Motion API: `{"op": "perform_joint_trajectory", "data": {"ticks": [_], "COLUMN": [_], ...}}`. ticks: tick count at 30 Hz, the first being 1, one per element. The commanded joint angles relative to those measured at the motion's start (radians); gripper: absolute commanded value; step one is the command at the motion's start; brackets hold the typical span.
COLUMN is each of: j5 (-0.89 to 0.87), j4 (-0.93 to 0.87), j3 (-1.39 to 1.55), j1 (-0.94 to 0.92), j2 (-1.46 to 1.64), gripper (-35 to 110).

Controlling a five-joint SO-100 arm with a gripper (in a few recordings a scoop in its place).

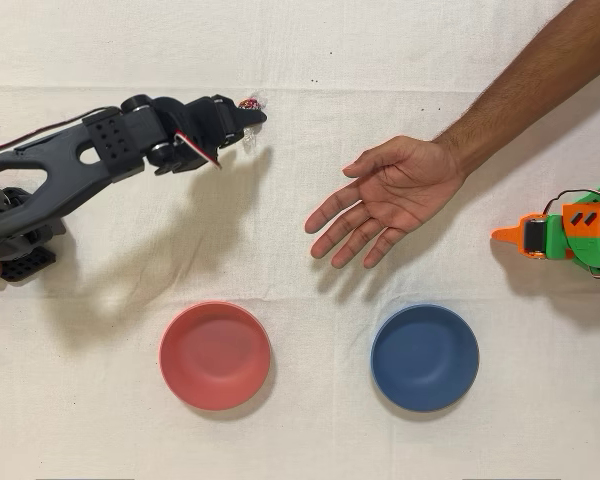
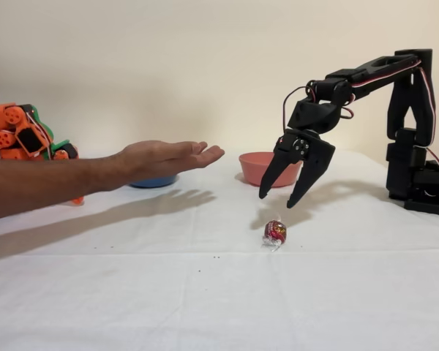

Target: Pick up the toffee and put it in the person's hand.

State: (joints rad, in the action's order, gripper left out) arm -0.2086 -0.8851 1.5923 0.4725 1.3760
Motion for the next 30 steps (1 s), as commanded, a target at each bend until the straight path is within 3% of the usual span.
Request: {"op": "perform_joint_trajectory", "data": {"ticks": [1, 30], "j5": [-0.021, -0.020], "j4": [-0.011, 0.057], "j3": [-0.117, -0.172], "j1": [0.029, 0.040], "j2": [-0.008, -0.166], "gripper": [26, 26]}}
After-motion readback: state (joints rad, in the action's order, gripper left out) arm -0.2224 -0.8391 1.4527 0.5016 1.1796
